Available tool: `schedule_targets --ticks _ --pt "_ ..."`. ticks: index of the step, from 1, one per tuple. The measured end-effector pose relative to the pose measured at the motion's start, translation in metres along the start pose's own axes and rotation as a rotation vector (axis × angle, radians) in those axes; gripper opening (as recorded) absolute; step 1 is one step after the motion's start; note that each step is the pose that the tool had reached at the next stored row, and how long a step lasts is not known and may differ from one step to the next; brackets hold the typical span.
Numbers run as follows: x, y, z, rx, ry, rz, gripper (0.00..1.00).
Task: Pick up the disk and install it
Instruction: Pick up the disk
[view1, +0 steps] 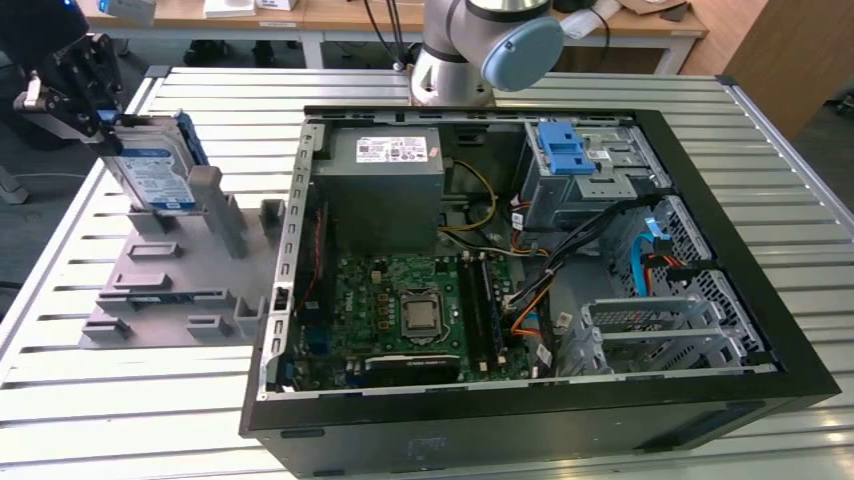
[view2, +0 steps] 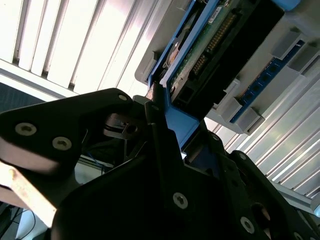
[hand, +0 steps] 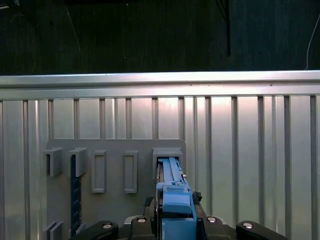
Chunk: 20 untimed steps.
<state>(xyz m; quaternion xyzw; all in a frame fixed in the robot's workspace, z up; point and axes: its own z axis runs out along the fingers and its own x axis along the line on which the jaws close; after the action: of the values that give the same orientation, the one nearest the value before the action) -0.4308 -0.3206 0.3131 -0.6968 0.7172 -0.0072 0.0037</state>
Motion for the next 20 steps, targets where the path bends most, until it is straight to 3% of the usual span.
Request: schedule_targets --ticks 20 --pt "0.0000 -0.0002 -0.0122 0.0004 0.0000 0.000 0.36"
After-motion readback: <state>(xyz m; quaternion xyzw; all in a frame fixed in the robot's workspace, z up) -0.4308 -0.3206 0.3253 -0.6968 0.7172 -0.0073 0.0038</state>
